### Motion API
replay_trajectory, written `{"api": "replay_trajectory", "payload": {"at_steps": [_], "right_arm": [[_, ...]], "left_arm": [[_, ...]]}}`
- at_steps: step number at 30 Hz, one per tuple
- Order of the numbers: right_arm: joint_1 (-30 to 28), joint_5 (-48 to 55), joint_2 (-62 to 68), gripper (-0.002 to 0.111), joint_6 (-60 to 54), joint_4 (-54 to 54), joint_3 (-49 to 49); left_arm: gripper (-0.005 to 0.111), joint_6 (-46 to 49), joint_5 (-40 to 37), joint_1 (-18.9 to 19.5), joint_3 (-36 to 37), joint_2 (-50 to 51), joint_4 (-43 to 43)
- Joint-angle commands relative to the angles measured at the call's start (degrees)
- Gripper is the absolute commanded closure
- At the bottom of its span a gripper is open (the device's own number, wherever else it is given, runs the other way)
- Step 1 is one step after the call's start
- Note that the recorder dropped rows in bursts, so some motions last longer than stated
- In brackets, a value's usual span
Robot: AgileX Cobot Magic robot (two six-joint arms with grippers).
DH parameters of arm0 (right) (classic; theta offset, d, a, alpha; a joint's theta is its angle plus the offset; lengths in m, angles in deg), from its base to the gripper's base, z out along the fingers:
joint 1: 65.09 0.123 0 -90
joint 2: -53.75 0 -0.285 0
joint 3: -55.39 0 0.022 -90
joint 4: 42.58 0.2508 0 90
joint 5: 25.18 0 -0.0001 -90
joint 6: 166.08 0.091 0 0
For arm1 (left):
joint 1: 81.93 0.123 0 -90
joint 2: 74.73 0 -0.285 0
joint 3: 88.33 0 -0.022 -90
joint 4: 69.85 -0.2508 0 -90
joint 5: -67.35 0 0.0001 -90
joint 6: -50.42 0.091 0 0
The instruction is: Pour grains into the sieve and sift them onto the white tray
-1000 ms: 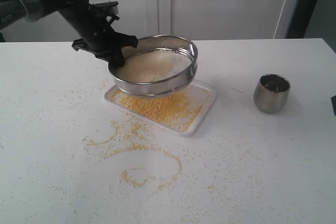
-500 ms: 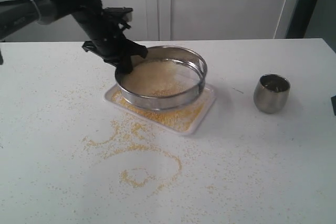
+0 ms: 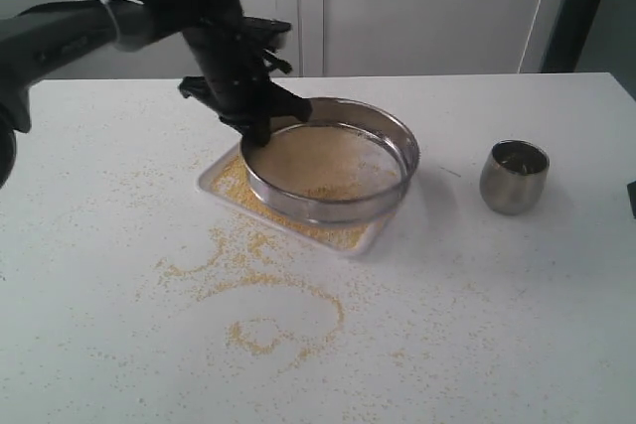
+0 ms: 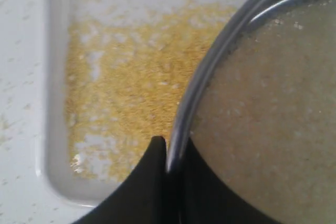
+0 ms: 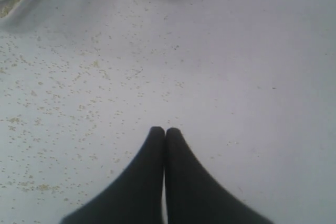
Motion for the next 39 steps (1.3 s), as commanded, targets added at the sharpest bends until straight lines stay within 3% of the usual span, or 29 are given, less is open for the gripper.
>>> {"api": "replay_trajectory", "payload": {"at_steps": [1,2,3,5,6,8,10,11,14,16,18,20,22,23,25,26,28,31,33,35,37,39], "right_arm": [[-0.1,-0.3,-0.2,0.108,-0.3,-0.2,0.0],[-0.1,-0.3,-0.2,0.108,-0.3,-0.2,0.0],[-0.1,-0.3,-0.2,0.108,-0.3,-0.2,0.0],[-0.1,-0.3,-0.2,0.108,-0.3,-0.2,0.0],[-0.1,-0.3,-0.2,0.108,-0.3,-0.2,0.0],[-0.1,-0.3,-0.2,0.108,-0.3,-0.2,0.0],[-0.1,-0.4,-0.2,0.108,-0.3,-0.2,0.0],[-0.1,-0.4,-0.2,0.108,-0.3,-0.2,0.0],[-0.1,-0.3,-0.2,0.108,-0.3,-0.2,0.0],[-0.1,-0.3,-0.2,0.108,-0.3,-0.2,0.0],[-0.1,-0.3,-0.2,0.108,-0.3,-0.2,0.0],[-0.1,-0.3,-0.2,0.108,-0.3,-0.2,0.0],[-0.1,-0.3,-0.2,0.108,-0.3,-0.2,0.0],[-0.1,-0.3,-0.2,0.108,-0.3,-0.2,0.0],[-0.1,-0.3,-0.2,0.108,-0.3,-0.2,0.0],[-0.1,-0.3,-0.2,0.108,-0.3,-0.2,0.0],[-0.1,-0.3,-0.2,0.108,-0.3,-0.2,0.0],[-0.1,-0.3,-0.2,0.108,-0.3,-0.2,0.0],[-0.1,-0.2,-0.2,0.108,-0.3,-0.2,0.0],[-0.1,-0.2,-0.2,0.108,-0.3,-0.2,0.0],[-0.1,-0.2,-0.2,0.108,-0.3,-0.2,0.0],[-0.1,-0.3,-0.2,0.108,-0.3,-0.2,0.0]], "left_arm": [[0.107,15.1,-0.1,2.7,1.1,-0.9,22.0],[0.107,14.5,-0.1,0.8,1.2,-0.9,16.5],[0.107,9.7,-0.1,-1.7,1.2,-0.9,2.1],[0.107,-3.7,-0.1,-0.5,1.2,-1.3,-14.4],[0.107,-8.5,0.2,1.7,1.2,-1.4,-13.1],[0.107,-3.4,2.5,4.1,1.3,-0.8,4.5],[0.107,10.2,4.0,2.6,2.1,0.5,19.5],[0.107,13.4,4.0,1.2,2.1,0.9,21.3],[0.107,11.6,4.2,-2.7,2.1,0.4,8.4],[0.107,3.2,3.9,-1.7,2.1,-0.7,-3.8],[0.107,-3.9,3.0,1.4,2.0,-1.9,-8.1],[0.107,-5.2,2.6,4.7,2.1,-2.4,-2.0],[0.107,3.0,3.1,5.9,2.6,-1.9,11.6],[0.107,9.1,3.1,5.1,3.3,-1.6,18.2],[0.107,16.0,3.1,1.8,4.1,-1.0,22.0],[0.107,16.7,3.0,-0.1,4.1,-1.0,18.9],[0.107,12.5,2.8,-2.1,4.1,-1.8,3.8],[0.107,-3.8,0.1,0.8,4.0,-4.2,-14.1],[0.107,-6.4,1.3,4.4,4.0,-5.2,-8.4],[0.107,3.0,3.8,6.6,4.4,-4.9,8.5],[0.107,14.6,4.5,5.2,5.2,-3.3,22.3],[0.107,17.2,4.3,2.2,5.2,-2.4,21.8]]}}
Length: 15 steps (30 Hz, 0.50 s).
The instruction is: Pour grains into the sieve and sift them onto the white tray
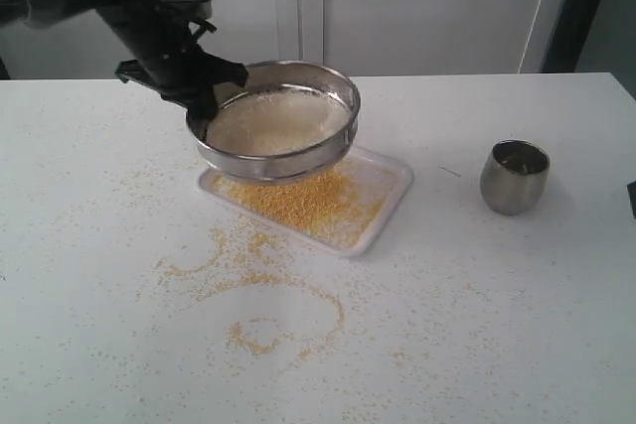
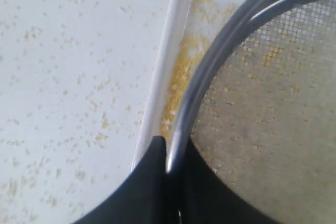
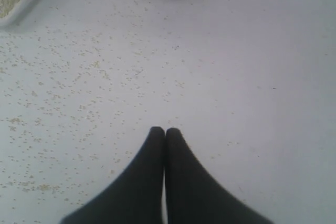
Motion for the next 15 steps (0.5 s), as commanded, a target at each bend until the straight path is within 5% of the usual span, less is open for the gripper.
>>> {"api": "replay_trajectory", "payload": {"at_steps": [1,4,7,11,15], "right_arm": [[-0.1,-0.3,-0.2,0.108,-0.3,-0.2,0.0],[-0.1,-0.3,-0.2,0.108,-0.3,-0.2,0.0],[-0.1,-0.3,-0.2,0.108,-0.3,-0.2,0.0],[-0.1,-0.2,-0.2,0.108,-0.3,-0.2,0.0],[-0.1,-0.3,-0.2,0.108,-0.3,-0.2,0.0]], "left_arm": [[0.107,8.8,-0.9,-6.5,0.6,1.0,8.3],[0.107,2.9,-1.5,-6.7,0.5,-0.7,-7.3],[0.107,-7.5,-2.0,-2.3,0.5,-3.0,-14.7],[0.107,-1.1,-1.3,0.8,0.5,-2.5,1.8],[0.107,9.0,1.2,-3.6,0.6,-0.2,10.1]]}}
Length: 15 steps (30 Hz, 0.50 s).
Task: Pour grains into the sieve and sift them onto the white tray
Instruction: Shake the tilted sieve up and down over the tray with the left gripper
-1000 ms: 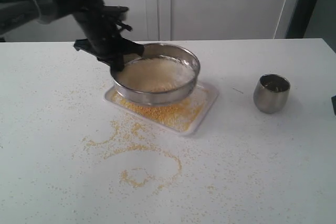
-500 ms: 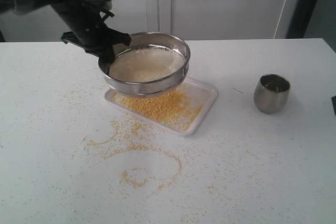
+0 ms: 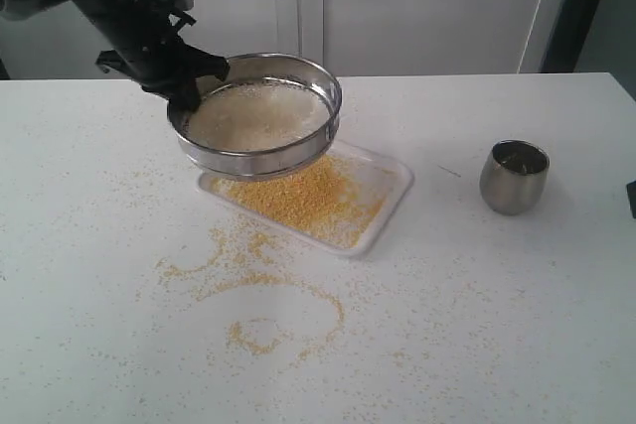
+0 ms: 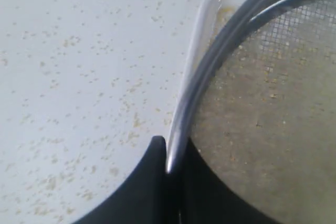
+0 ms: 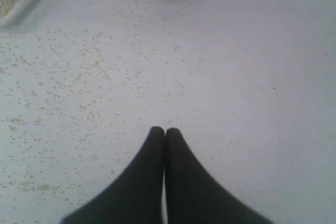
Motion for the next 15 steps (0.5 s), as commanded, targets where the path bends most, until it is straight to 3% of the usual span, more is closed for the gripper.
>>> {"api": "replay_trajectory", "payload": {"at_steps": [1,5,15], "right_arm": [[-0.1,-0.3,-0.2,0.108,-0.3,-0.2,0.0],[-0.1,-0.3,-0.2,0.108,-0.3,-0.2,0.0],[-0.1,-0.3,-0.2,0.108,-0.3,-0.2,0.0]], "left_arm": [[0.107,7.3,2.2,-6.5,-0.1,1.3,10.2],[0.107,4.6,3.0,-7.7,-0.1,1.3,4.1],[0.107,1.8,3.0,-6.8,-0.1,1.3,2.5]]}}
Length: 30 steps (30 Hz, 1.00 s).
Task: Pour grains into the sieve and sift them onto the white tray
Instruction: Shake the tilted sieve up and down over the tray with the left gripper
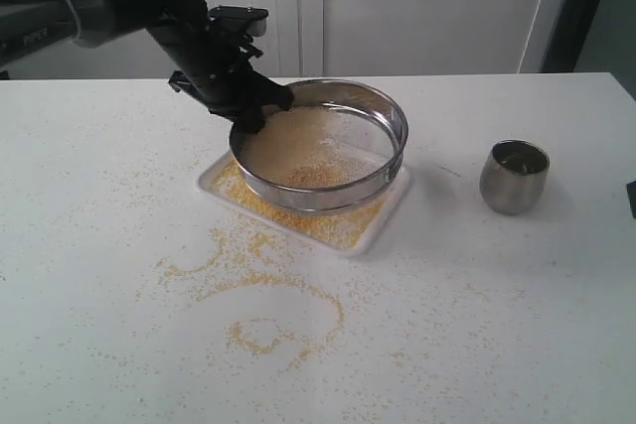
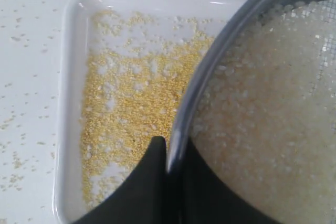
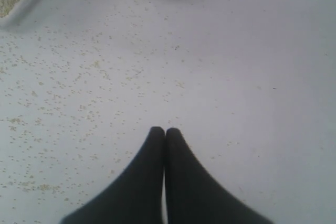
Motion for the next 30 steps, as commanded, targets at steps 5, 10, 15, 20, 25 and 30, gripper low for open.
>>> {"api": "replay_trajectory", "payload": {"at_steps": [5,10,15,20,25,30], "right_arm": [[-0.1,-0.3,-0.2,0.108,-0.3,-0.2,0.0],[-0.1,-0.3,-0.2,0.108,-0.3,-0.2,0.0],[-0.1,-0.3,-0.2,0.108,-0.3,-0.2,0.0],[-0.1,-0.3,-0.2,0.108,-0.3,-0.1,0.0],[-0.1,-0.3,-0.2,0.108,-0.3,-0.1,0.0],[-0.1,-0.3,-0.2,0.108,-0.3,-0.1,0.0]], "left_arm": [[0.107,-17.3,-1.5,3.4,-0.1,-1.4,-17.6],[0.107,-6.8,-2.4,1.9,-0.1,-0.5,-2.9],[0.107,-0.8,-2.4,-3.3,-0.1,-0.4,-13.3],[0.107,-19.5,-3.6,3.1,-0.2,-1.2,-23.5],[0.107,7.8,-4.7,4.3,-0.1,0.8,14.1],[0.107,2.1,-2.9,1.5,-0.2,0.0,-1.7]]}}
